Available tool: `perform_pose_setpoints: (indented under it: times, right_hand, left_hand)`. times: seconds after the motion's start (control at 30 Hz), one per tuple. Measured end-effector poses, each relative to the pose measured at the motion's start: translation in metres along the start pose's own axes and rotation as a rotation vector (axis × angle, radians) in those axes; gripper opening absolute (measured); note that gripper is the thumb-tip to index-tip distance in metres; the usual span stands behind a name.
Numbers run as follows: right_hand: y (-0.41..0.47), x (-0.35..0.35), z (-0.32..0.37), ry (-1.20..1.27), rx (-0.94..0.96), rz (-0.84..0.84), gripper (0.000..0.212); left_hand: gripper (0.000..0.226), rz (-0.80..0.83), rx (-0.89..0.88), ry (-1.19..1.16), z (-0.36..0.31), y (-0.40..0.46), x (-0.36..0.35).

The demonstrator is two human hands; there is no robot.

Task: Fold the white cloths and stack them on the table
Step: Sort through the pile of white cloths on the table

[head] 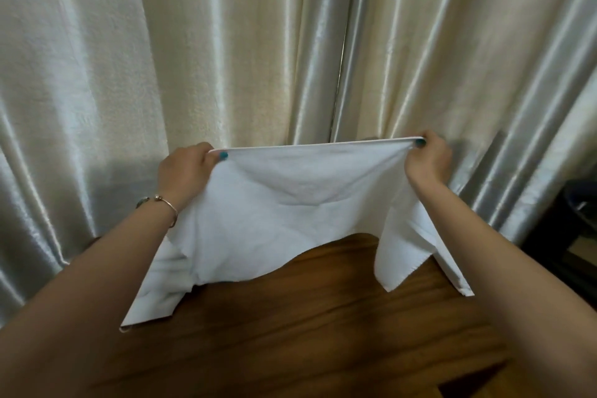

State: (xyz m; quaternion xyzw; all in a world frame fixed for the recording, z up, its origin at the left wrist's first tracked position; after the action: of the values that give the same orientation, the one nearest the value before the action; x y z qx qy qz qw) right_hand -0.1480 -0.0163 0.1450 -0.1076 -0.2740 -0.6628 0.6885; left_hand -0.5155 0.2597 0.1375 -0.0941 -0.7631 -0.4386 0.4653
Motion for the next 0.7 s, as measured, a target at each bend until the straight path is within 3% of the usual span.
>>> perform_pose_setpoints:
  times: [0.1,0.27,0.4,0.57,0.7]
  right_hand:
    - [0.011,0.027,-0.013,-0.005,-0.056,-0.038,0.02]
    - [0.034,0.053,-0.003,-0.12,0.072,-0.044,0.021]
    - [0.054,0.023,-0.012,-0.254,0.09,0.109,0.021]
    - [0.072,-0.081,-0.063,-0.648,0.088,0.255,0.022]
    - [0.071,-0.157,-0.119,-0.647,0.044,0.292,0.035]
  left_hand:
    - [0.035,0.049,-0.048,-0.125,-0.012,-0.003,0.008]
    - [0.028,0.087,-0.093,-0.253,-0.028,0.001,0.028]
    - [0.048,0.274,-0.061,-0.265,-0.023,0.008,-0.002]
    - [0.052,0.54,-0.043,-0.069,-0.007,-0.007,-0.109]
    - [0.026,0.509,0.038,0.256,0.008,-0.037,-0.204]
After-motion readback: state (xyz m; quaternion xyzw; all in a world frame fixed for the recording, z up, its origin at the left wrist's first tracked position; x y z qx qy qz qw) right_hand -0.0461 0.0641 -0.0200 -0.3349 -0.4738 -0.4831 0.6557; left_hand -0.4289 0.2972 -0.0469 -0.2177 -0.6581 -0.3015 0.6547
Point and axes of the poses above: each hand's wrist, its own y-axis towards the middle knuckle, its own x-axis out of the back of the hand, z = x × y, the point moved 10 cm from there along y, towards the middle knuckle, and after that the axes turned 13 degrees about -x, right-handed, at the moved point
